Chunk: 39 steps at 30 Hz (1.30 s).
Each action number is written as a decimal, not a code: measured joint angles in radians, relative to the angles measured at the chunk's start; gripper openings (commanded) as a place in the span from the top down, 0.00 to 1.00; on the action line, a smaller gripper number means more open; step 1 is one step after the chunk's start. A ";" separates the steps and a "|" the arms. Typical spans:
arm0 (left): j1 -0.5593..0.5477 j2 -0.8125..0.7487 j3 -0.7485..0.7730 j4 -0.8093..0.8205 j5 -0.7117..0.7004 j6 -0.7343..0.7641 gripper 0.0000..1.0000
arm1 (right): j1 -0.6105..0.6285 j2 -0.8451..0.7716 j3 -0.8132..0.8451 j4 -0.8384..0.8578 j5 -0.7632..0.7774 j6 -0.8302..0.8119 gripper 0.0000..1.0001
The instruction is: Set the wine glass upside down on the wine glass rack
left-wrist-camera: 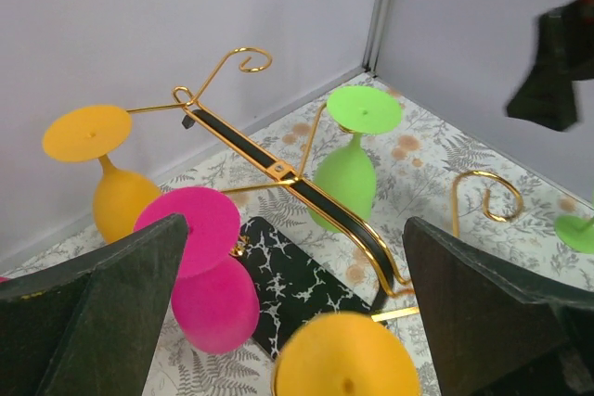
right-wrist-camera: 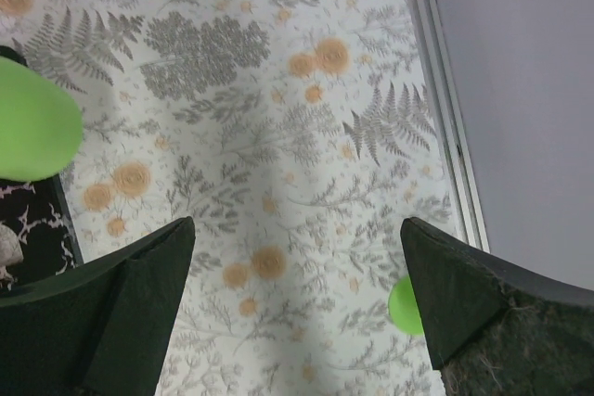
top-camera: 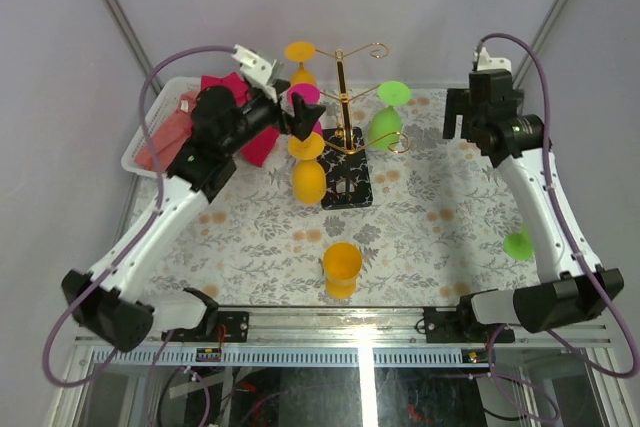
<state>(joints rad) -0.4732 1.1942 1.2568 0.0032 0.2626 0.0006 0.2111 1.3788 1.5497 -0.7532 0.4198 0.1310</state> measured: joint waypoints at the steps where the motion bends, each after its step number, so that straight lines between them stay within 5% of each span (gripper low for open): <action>1: 0.005 0.043 0.029 -0.007 0.000 -0.003 0.00 | -0.003 -0.021 -0.010 -0.018 0.001 0.010 0.01; 15: 0.073 0.189 0.109 0.069 0.060 -0.107 0.00 | -0.092 -0.249 -0.161 -0.260 0.103 0.147 0.01; 27: 0.105 0.147 -0.002 0.140 0.076 -0.145 0.00 | -0.466 -0.202 -0.265 -0.191 -0.098 0.101 0.01; 39: 0.186 0.108 -0.112 0.227 0.079 -0.195 0.00 | -0.492 -0.153 -0.264 -0.198 -0.102 0.108 0.07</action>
<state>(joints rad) -0.2871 1.3018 1.1446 0.2298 0.3420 -0.1947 -0.2813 1.2259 1.2854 -0.9516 0.3176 0.2394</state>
